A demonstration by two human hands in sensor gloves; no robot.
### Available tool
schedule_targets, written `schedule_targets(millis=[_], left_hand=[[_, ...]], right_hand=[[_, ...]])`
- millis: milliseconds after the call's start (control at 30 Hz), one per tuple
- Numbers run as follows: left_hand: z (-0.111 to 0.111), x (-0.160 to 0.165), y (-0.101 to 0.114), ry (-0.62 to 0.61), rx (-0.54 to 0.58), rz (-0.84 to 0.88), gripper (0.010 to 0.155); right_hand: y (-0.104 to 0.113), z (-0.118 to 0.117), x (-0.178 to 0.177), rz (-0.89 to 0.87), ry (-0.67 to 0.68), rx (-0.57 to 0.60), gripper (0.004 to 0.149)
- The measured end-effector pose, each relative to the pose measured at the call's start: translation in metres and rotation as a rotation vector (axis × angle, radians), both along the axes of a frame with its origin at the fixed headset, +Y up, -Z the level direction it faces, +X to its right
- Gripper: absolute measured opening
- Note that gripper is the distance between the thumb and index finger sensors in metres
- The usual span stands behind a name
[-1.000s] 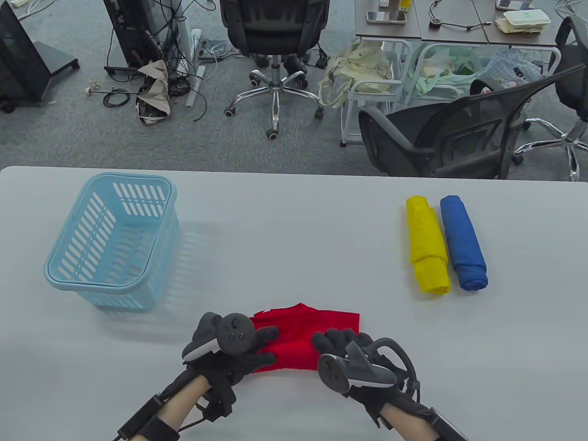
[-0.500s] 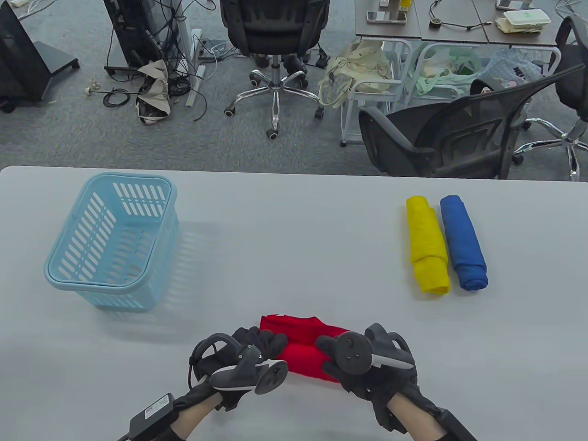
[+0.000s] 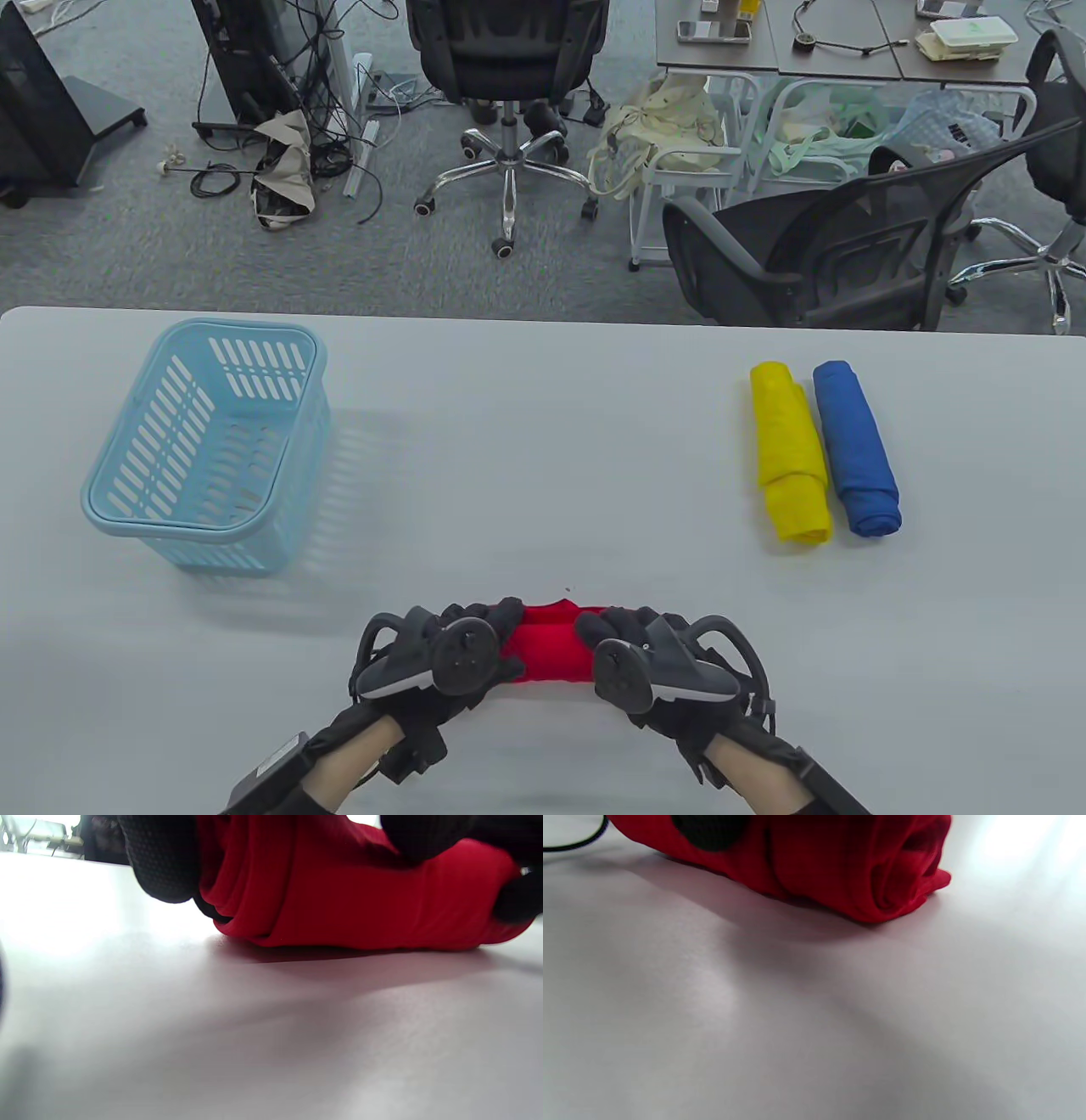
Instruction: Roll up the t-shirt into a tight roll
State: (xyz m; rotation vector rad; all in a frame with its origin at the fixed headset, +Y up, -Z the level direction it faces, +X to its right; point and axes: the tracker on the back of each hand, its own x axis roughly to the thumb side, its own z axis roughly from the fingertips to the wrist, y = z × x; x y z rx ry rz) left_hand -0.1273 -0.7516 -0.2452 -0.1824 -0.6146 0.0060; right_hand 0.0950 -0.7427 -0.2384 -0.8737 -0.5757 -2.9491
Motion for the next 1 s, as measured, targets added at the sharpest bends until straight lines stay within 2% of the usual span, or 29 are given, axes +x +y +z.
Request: schedule_targets(millis=[133,200,267,333,367,400,467,533,633,767,900,1000], left_hand=[[0.011,0.014,0.000,-0.078,0.189,-0.189,0.084],[0.011,0.018,-0.003,-0.101,0.218,-0.229,0.076],[0.008,0.018,-0.004,-0.098,0.149,-0.189,0.068],[0.002,0.013,0.001,-0.071,0.047,-0.087,0.066],[-0.004,0.009,0.002,-0.047,-0.055,-0.025,0.066],[-0.007,0.006,0.002,-0.025,-0.107,0.019,0.066],[-0.013,-0.002,0.002,0.013,-0.166,0.087,0.066],[-0.007,-0.004,0.004,0.047,-0.081,0.062,0.070],[-0.001,0.004,0.006,-0.001,0.027,-0.051,0.078],[-0.004,0.015,-0.016,0.010,0.004,-0.268,0.079],[-0.007,0.013,-0.016,0.005,-0.005,-0.240,0.080],[-0.009,0.007,-0.013,0.017,0.000,-0.219,0.080]], right_hand=[[-0.001,-0.005,0.014,-0.143,-0.010,-0.148,0.071],[-0.001,-0.007,0.017,-0.162,-0.025,-0.159,0.071],[0.003,-0.004,0.015,-0.112,-0.044,-0.083,0.072],[0.011,0.003,0.010,-0.026,-0.046,0.069,0.070],[0.015,0.006,0.007,0.020,-0.036,0.138,0.068],[0.016,0.008,0.005,0.033,-0.027,0.167,0.067],[0.009,0.010,-0.001,0.035,0.003,0.122,0.071],[-0.005,0.007,-0.004,0.075,0.002,0.056,0.079],[-0.020,0.001,-0.007,0.145,-0.011,0.021,0.088],[-0.020,-0.001,-0.010,0.158,-0.023,0.034,0.084],[-0.019,0.000,-0.013,0.193,-0.038,0.069,0.082],[-0.019,-0.002,-0.010,0.175,-0.059,0.050,0.080]])
